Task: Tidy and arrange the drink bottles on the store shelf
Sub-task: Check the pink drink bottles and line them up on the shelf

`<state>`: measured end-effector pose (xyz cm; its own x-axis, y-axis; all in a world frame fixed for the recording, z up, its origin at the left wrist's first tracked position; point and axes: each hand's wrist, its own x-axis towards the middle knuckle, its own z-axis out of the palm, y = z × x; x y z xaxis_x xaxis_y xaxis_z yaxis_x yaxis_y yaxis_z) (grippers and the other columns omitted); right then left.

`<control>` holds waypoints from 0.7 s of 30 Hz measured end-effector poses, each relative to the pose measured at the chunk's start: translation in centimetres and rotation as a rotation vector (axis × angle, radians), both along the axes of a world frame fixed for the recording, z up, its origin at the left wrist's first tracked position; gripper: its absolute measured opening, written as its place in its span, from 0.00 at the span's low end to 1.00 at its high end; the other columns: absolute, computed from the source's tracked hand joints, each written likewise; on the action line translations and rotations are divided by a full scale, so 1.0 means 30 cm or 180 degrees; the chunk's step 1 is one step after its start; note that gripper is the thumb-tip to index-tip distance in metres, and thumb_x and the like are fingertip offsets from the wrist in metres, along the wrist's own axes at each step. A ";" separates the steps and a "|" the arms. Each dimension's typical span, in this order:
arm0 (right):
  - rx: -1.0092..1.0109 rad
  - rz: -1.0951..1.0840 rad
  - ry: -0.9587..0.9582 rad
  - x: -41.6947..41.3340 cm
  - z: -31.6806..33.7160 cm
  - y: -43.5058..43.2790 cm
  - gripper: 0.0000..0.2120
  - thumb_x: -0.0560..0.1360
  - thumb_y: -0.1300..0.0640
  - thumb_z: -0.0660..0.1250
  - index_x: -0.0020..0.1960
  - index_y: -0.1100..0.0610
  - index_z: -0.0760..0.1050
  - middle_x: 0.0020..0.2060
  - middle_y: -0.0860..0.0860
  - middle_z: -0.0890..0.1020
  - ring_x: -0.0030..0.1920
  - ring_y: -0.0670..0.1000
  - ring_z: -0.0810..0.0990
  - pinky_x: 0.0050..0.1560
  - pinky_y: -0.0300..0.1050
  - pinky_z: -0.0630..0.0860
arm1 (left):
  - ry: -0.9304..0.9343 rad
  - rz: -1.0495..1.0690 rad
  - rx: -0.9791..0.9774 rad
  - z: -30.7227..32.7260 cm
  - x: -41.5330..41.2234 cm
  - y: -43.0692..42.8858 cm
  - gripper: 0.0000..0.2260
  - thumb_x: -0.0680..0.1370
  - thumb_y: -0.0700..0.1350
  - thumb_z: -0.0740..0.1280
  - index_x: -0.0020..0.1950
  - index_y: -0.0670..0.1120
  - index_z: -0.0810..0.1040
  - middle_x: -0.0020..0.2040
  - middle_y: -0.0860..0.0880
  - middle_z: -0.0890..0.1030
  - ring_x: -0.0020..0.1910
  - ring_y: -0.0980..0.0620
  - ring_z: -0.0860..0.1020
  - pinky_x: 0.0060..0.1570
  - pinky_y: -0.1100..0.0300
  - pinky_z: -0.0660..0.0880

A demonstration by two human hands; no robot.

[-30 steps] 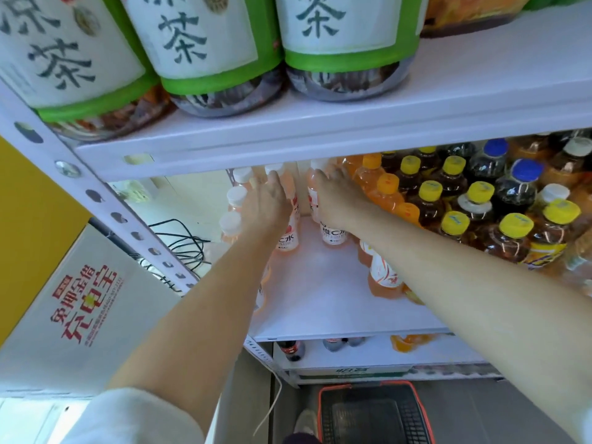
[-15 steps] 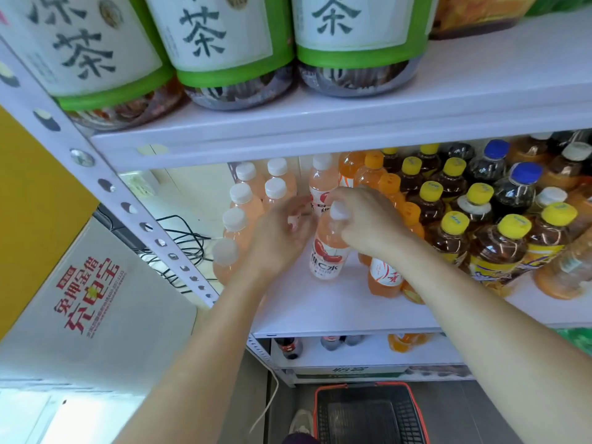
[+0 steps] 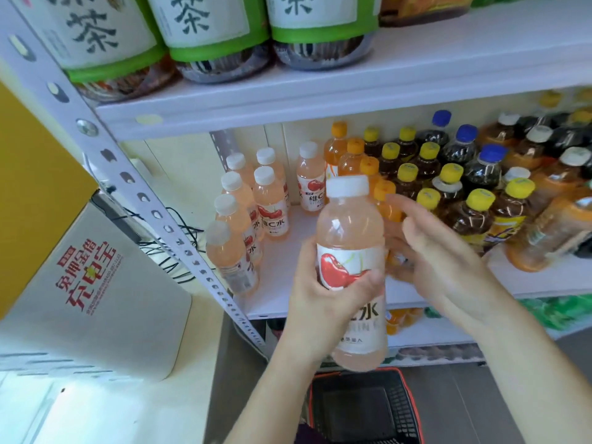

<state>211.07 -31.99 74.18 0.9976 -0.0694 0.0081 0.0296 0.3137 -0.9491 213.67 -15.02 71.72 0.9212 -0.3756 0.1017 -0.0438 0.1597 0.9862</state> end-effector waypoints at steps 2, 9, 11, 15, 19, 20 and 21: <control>0.0381 0.0295 0.0369 -0.072 -0.079 -0.007 0.29 0.72 0.37 0.66 0.70 0.45 0.70 0.63 0.55 0.80 0.61 0.55 0.80 0.54 0.59 0.79 | 0.0322 -0.0104 -0.0450 0.023 -0.014 -0.027 0.28 0.66 0.52 0.76 0.62 0.46 0.74 0.52 0.42 0.84 0.49 0.43 0.83 0.47 0.51 0.81; 0.1547 0.0804 0.0721 -0.237 -0.176 0.008 0.31 0.74 0.38 0.68 0.69 0.57 0.73 0.64 0.64 0.77 0.58 0.64 0.80 0.53 0.58 0.78 | 0.0822 -0.0304 -0.0984 0.067 -0.047 -0.119 0.25 0.67 0.51 0.73 0.59 0.38 0.77 0.46 0.42 0.84 0.43 0.46 0.83 0.44 0.53 0.80; 0.1243 0.0331 0.0598 -0.268 -0.171 0.002 0.33 0.70 0.39 0.73 0.67 0.59 0.75 0.62 0.65 0.78 0.56 0.64 0.81 0.50 0.57 0.79 | 0.0812 -0.0352 -0.0912 0.069 -0.046 -0.133 0.21 0.66 0.52 0.74 0.55 0.43 0.81 0.47 0.42 0.84 0.45 0.46 0.83 0.45 0.53 0.80; 0.0348 -0.0451 0.0444 -0.319 -0.132 0.027 0.34 0.61 0.36 0.78 0.62 0.51 0.78 0.58 0.58 0.82 0.56 0.58 0.82 0.50 0.51 0.80 | 0.0763 -0.0021 -0.0737 0.110 -0.030 -0.146 0.27 0.67 0.50 0.77 0.64 0.45 0.76 0.52 0.43 0.84 0.51 0.44 0.83 0.50 0.46 0.80; -0.0954 -0.1150 0.0400 -0.340 -0.093 0.063 0.29 0.57 0.34 0.75 0.56 0.41 0.78 0.49 0.47 0.85 0.49 0.46 0.83 0.43 0.36 0.79 | 0.1204 0.0370 -0.1199 0.126 -0.040 -0.164 0.28 0.70 0.46 0.74 0.66 0.40 0.73 0.55 0.35 0.82 0.49 0.39 0.81 0.54 0.41 0.78; -0.0970 -0.1223 0.0308 -0.346 -0.085 0.067 0.28 0.57 0.35 0.75 0.55 0.40 0.78 0.47 0.45 0.85 0.47 0.44 0.83 0.40 0.33 0.78 | 0.1289 0.0455 -0.1283 0.131 -0.044 -0.165 0.27 0.69 0.47 0.74 0.65 0.39 0.74 0.53 0.35 0.82 0.47 0.40 0.81 0.54 0.41 0.78; -0.1003 -0.1241 0.0286 -0.356 -0.077 0.072 0.26 0.58 0.35 0.75 0.55 0.39 0.78 0.47 0.44 0.85 0.46 0.42 0.83 0.39 0.32 0.78 | 0.1333 0.0501 -0.1360 0.138 -0.046 -0.165 0.25 0.69 0.47 0.73 0.64 0.39 0.75 0.51 0.36 0.81 0.46 0.41 0.80 0.54 0.40 0.78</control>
